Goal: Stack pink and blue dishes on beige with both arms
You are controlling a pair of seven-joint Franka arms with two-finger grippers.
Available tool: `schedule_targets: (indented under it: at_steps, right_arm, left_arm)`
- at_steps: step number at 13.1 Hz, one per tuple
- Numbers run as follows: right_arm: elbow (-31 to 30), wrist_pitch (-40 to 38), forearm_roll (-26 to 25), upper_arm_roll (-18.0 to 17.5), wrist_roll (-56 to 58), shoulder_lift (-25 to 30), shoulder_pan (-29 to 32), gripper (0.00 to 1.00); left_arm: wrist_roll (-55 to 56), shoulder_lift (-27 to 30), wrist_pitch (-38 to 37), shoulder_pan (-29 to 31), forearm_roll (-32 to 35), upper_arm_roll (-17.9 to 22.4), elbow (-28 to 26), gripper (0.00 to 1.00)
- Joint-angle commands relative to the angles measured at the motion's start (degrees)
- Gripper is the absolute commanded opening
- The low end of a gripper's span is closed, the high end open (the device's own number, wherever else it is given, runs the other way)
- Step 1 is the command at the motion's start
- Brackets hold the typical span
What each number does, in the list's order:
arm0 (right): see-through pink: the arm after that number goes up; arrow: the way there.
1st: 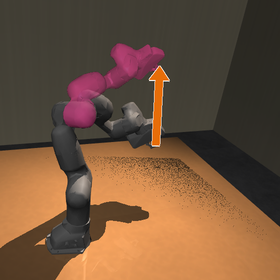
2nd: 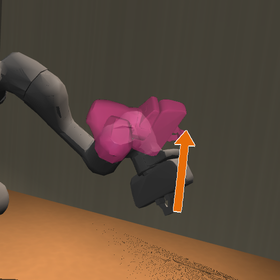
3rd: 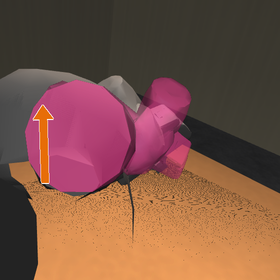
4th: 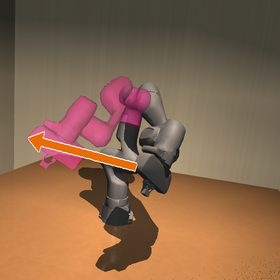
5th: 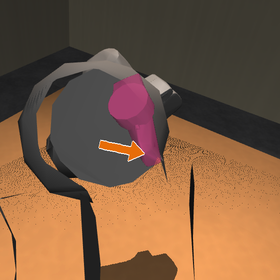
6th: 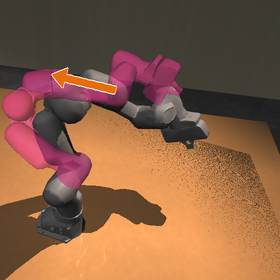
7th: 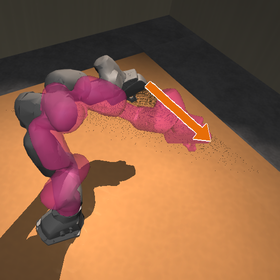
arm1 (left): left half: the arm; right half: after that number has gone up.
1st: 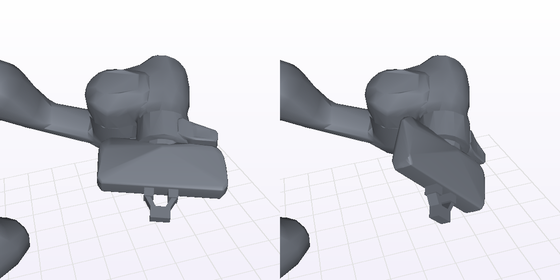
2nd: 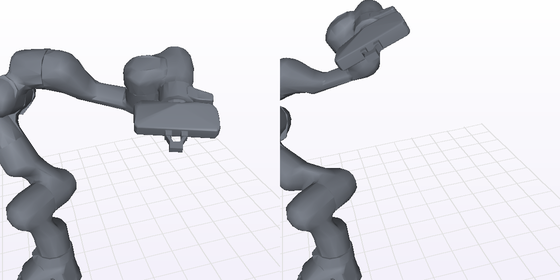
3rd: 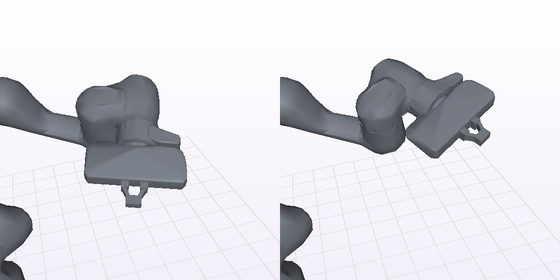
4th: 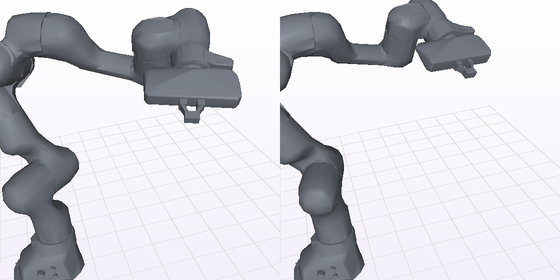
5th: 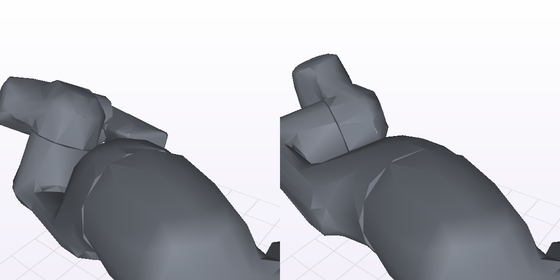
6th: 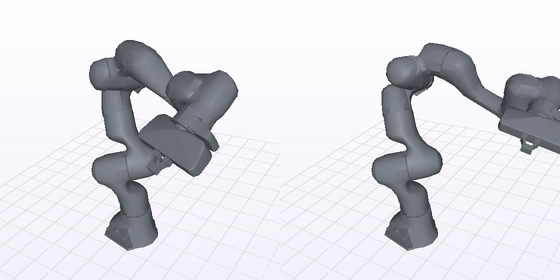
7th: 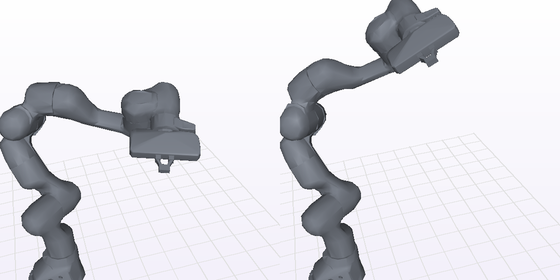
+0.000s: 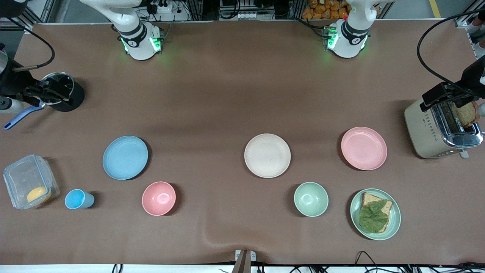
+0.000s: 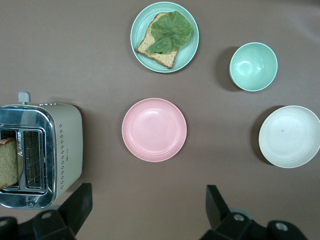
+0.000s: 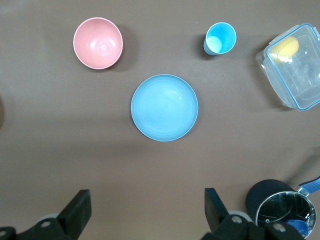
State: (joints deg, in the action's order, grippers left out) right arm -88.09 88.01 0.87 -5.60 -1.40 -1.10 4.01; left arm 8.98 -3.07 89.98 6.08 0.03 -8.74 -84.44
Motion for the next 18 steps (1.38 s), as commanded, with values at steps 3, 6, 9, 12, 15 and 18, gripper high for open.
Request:
schedule_targets:
  at_steps: [3, 6, 9, 12, 15, 18]
  right_arm:
    - [-0.4, -0.2, -0.4, 0.0, 0.0, 0.4, -0.1, 1.00]
    - [-0.4, -0.2, -0.4, 0.0, 0.0, 0.4, -0.1, 1.00]
    - [-0.4, -0.2, -0.4, 0.0, 0.0, 0.2, -0.1, 1.00]
    - [-0.8, -0.2, -0.4, 0.0, 0.0, 0.2, -0.1, 1.00]
    - [-1.3, 0.1, -0.4, 0.0, 0.0, 0.1, -0.1, 1.00]
    - [-2.5, 2.0, -0.4, 0.0, 0.0, -1.4, 0.0, 1.00]
  left_arm:
    - [-1.1, 0.8, -0.7, -0.4, 3.1, -0.7, -0.5, 1.00]
    - [-3.4, 0.7, -1.8, 0.2, 3.8, -0.6, -0.6, 1.00]
    - [-7.7, -1.1, -3.1, 1.7, 3.7, -0.1, -2.4, 1.00]
    - [-5.1, -3.4, -1.6, 1.6, 3.7, -0.1, -4.4, 1.00]
    - [-2.6, -4.0, 5.4, 1.7, 3.8, 0.0, -10.9, 1.00]
    - [1.3, -5.1, 13.1, 1.6, 7.6, -0.1, -17.6, 1.00]
